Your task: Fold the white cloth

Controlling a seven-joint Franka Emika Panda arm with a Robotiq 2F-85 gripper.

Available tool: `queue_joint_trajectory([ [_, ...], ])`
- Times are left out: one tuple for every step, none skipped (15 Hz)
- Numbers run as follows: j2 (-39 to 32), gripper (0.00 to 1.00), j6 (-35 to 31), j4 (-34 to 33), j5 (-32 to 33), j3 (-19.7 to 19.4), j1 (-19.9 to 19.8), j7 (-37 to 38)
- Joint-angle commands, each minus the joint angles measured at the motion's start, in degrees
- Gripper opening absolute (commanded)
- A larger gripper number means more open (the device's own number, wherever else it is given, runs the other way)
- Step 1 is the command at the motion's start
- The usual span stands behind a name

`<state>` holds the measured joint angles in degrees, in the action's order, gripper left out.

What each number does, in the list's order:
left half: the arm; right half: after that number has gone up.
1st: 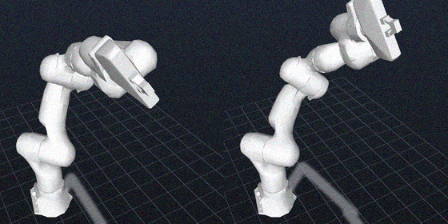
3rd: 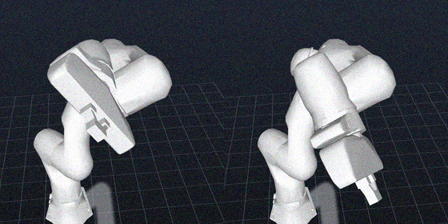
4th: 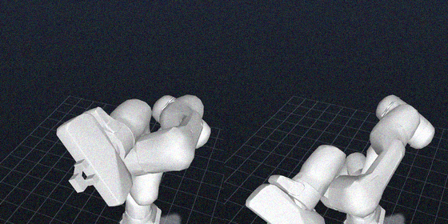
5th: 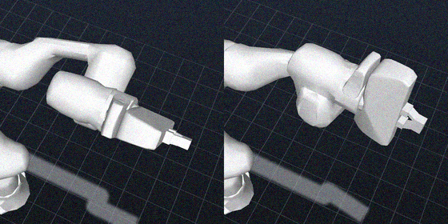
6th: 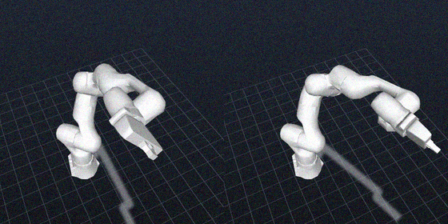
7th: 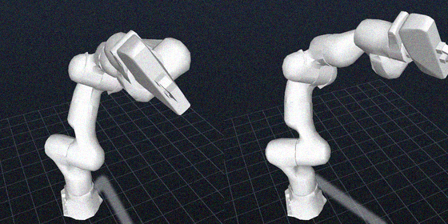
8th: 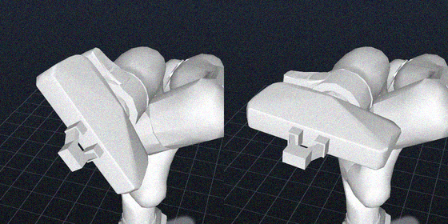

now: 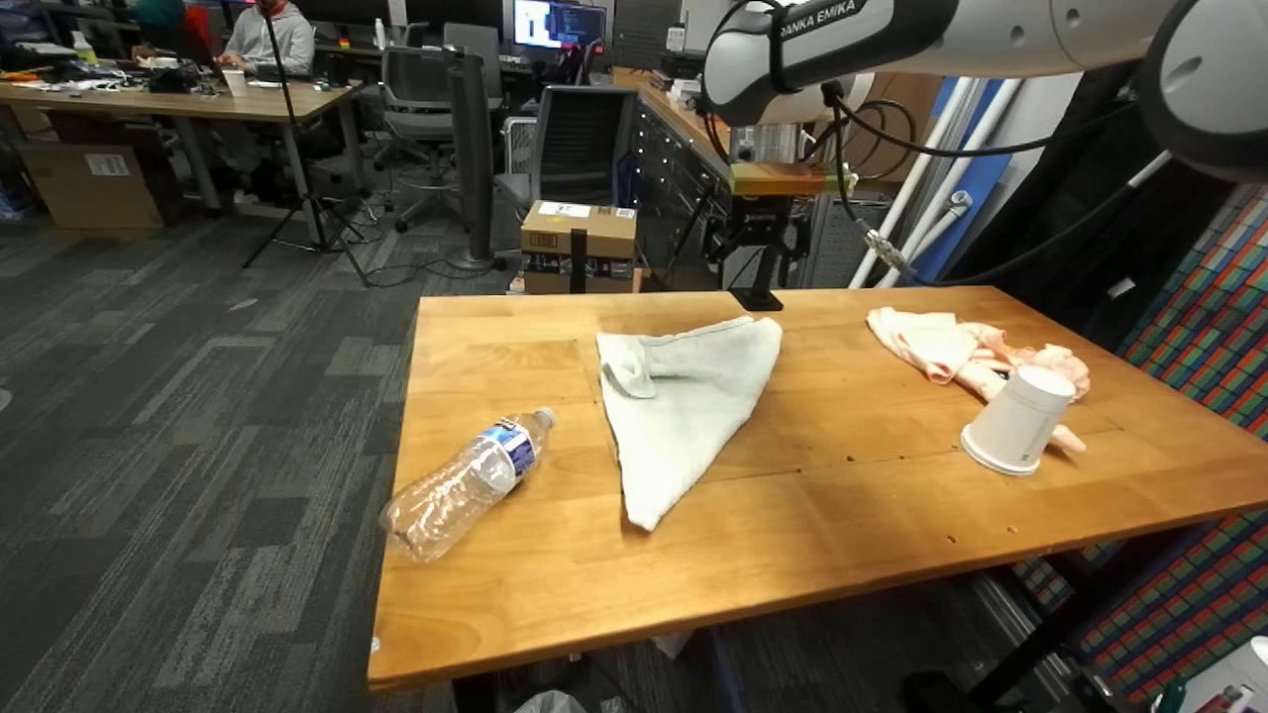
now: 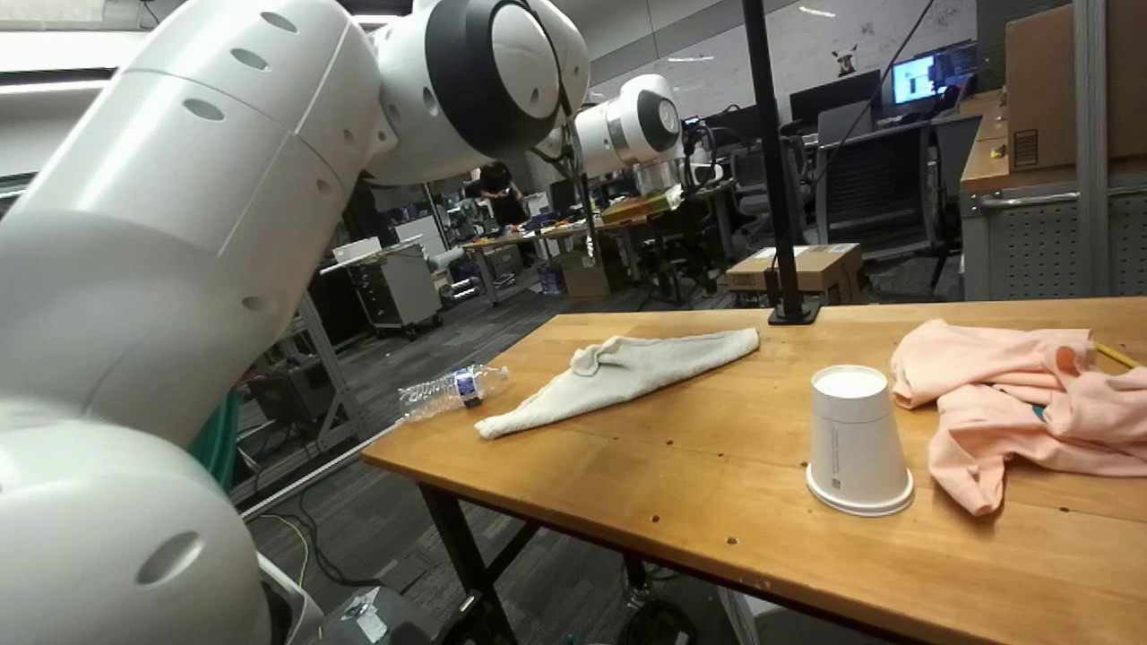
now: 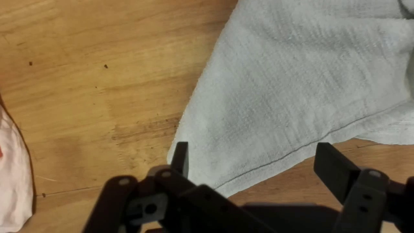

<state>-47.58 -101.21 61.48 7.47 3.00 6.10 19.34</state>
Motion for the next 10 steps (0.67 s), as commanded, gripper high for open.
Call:
queue_joint_trajectory([
  [2.8,1.00,-5.4,5.0,-1.0,-1.6,-0.7,-5.0],
  [2.7,1.00,-6.5,5.1,-0.7,-2.0,-0.8,-6.0],
  [2.7,1.00,-7.6,5.4,-0.5,-2.4,-0.9,-6.7],
  [2.7,1.00,-8.8,5.5,-0.1,-3.0,-0.8,-7.1],
  [2.6,1.00,-9.9,5.6,0.1,-3.5,-0.7,-7.3],
  [2.6,1.00,-11.0,5.7,0.3,-4.0,-0.6,-7.4],
  [2.5,1.00,-12.1,5.8,0.5,-4.4,-0.6,-7.3],
  [2.3,1.00,-13.1,5.8,0.6,-4.7,-0.5,-7.1],
  [2.0,1.00,-14.0,6.0,0.5,-4.9,-0.6,-7.0],
  [1.7,1.00,-14.5,6.1,0.2,-5.0,-0.7,-7.1],
])
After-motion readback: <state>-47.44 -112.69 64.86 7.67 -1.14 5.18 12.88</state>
